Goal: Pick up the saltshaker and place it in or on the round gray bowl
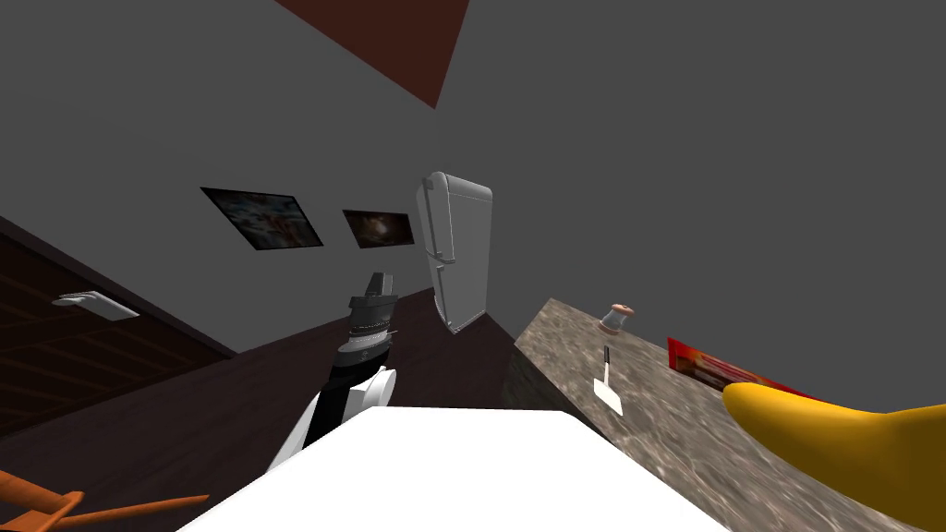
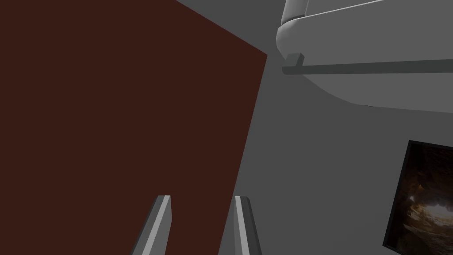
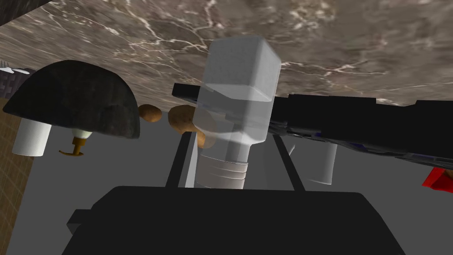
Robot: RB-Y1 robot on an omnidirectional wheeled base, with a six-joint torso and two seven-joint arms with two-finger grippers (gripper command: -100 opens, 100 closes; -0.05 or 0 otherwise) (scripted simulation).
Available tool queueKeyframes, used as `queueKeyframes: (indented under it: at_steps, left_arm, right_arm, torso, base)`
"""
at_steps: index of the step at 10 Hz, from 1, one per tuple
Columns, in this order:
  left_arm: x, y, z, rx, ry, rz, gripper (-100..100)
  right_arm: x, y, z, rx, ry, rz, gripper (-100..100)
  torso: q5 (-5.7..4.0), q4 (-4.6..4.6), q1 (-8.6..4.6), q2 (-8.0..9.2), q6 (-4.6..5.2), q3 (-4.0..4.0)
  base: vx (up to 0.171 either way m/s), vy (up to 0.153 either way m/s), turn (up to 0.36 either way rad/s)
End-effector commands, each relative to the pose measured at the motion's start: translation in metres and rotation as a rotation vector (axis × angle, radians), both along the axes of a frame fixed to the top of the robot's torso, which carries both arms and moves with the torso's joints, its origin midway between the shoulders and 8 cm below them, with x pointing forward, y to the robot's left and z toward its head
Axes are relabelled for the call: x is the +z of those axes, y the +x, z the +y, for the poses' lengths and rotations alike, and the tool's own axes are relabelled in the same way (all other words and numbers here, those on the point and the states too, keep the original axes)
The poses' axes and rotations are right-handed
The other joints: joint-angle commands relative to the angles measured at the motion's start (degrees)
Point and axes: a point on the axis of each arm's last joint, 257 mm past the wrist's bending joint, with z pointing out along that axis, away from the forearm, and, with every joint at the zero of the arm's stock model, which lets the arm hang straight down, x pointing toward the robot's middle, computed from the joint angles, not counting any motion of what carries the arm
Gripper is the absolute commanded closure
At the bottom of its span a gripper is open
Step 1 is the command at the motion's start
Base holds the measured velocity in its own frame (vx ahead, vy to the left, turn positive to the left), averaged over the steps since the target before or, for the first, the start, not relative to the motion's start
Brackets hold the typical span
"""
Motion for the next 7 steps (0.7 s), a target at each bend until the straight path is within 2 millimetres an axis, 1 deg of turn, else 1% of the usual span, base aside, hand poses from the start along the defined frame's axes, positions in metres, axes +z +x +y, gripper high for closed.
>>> queueKeyframes:
  at_steps: [1, 2, 4, 5, 6, 7]
  left_arm:
    - [0.0, 0.0, 0.0, 0.0, 0.0, 0.0, 0]
    - [0.0, 0.0, 0.0, 0.0, 0.0, 0.0, 0]
    - [0.0, 0.0, 0.0, 0.0, 0.0, 0.0, 0]
    - [0.0, 0.0, 0.0, 0.0, 0.0, 0.0, 0]
    - [0.0, 0.0, 0.0, 0.0, 0.0, 0.0, 0]
    - [0.0, 0.0, 0.0, 0.0, 0.0, 0.0, 0]
  right_arm:
    - [0.0, 0.0, 0.0, 0.0, 0.0, 0.0, 0]
    - [0.013, 0.002, -0.01, -0.003, -0.021, 0.007, 100]
    - [0.027, 0.005, -0.02, -0.005, -0.042, 0.012, 100]
    - [0.044, 0.009, -0.031, -0.006, -0.068, 0.019, 100]
    - [0.054, 0.011, -0.038, -0.007, -0.082, 0.023, 100]
    - [0.074, 0.015, -0.05, -0.009, -0.111, 0.031, 100]
  torso:
    - [0.0, 0.0, 0.0, 0.0, 0.0, 0.0]
    - [0.0, 0.0, 0.0, -0.01, 0.0, 0.0]
    - [0.16, 0.01, 0.63, 0.19, 0.03, 0.09]
    - [0.2, 0.01, 0.72, 0.3, 0.08, 0.14]
    - [0.29, 0.02, 0.86, 0.47, 0.07, 0.22]
    - [0.28, 0.03, 0.78, 0.45, 0.1, 0.22]
  base:
    - [0.0, 0.0, 0.0]
    - [-0.06, 0.114, 0.059]
    - [-0.087, 0.162, 0.042]
    - [-0.156, 0.195, 0.061]
    - [-0.136, 0.155, 0.049]
    - [-0.141, 0.13, 0.074]
